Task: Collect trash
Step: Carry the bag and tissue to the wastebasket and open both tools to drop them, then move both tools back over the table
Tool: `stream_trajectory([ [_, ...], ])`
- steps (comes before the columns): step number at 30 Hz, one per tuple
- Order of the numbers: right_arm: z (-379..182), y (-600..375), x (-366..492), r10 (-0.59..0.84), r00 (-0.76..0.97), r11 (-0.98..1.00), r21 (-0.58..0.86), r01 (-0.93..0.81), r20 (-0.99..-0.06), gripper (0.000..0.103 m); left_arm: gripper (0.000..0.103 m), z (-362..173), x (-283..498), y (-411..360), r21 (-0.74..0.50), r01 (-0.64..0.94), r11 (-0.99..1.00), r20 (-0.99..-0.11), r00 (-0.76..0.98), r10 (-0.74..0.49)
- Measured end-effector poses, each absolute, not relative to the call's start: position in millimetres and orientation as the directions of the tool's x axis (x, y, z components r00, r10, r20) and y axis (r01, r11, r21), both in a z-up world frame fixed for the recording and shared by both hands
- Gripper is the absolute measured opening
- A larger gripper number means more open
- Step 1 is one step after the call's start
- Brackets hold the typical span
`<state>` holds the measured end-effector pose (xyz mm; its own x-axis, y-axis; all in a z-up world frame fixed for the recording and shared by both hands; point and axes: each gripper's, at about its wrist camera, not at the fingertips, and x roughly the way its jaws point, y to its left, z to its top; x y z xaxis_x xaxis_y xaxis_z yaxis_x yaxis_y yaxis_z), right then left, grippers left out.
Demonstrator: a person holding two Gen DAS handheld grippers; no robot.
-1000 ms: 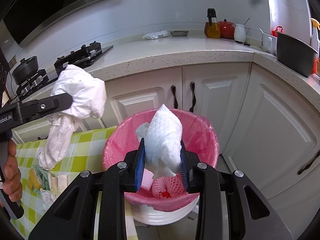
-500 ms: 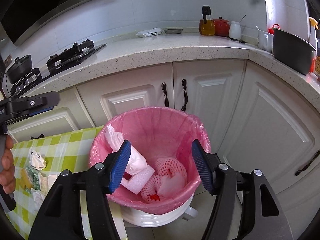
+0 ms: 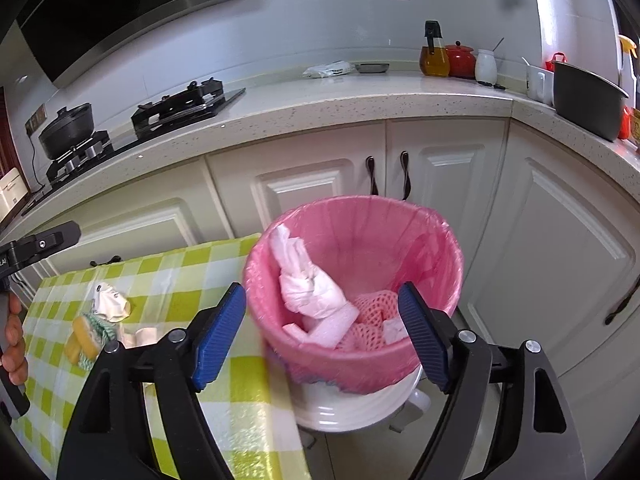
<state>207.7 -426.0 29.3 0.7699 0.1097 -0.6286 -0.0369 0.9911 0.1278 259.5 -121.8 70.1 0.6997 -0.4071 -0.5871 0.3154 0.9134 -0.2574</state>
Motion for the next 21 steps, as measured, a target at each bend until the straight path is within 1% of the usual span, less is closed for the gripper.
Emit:
stream_trajectory([
  [7, 18.3, -381.2, 180.7, 0.155, 0.756, 0.987, 0.128, -0.094, -0.637, 0.081, 0.062, 58.3, 211.6, -39.6, -0.191, 0.222, 0.956, -0.602, 0.743, -0.293],
  [10, 12.2, -359.2, 175.5, 0.189, 0.742, 0.982, 0.143, -0.125, -0.644, 0.081, 0.062, 51.1, 191.6, -4.4, -0.174, 0.176, 0.969, -0.609, 0.754, -0.247],
  [13, 5.9, -337.0, 171.7, 0.220, 0.724, 0.976, 0.154, -0.157, -0.654, 0.081, 0.066, 40.0, 176.5, 23.3, -0.158, 0.142, 0.977, -0.623, 0.754, -0.210],
  [17, -3.8, -309.0, 170.4, 0.250, 0.699, 0.968, 0.161, -0.193, -0.670, 0.081, 0.066, 16.2, 162.0, 55.2, -0.160, 0.098, 0.982, -0.658, 0.731, -0.181],
  [21, -12.6, -279.0, 174.1, 0.273, 0.671, 0.960, 0.153, -0.234, -0.690, 0.081, 0.066, -3.5, 155.9, 69.3, -0.169, 0.084, 0.982, -0.681, 0.711, -0.177],
])
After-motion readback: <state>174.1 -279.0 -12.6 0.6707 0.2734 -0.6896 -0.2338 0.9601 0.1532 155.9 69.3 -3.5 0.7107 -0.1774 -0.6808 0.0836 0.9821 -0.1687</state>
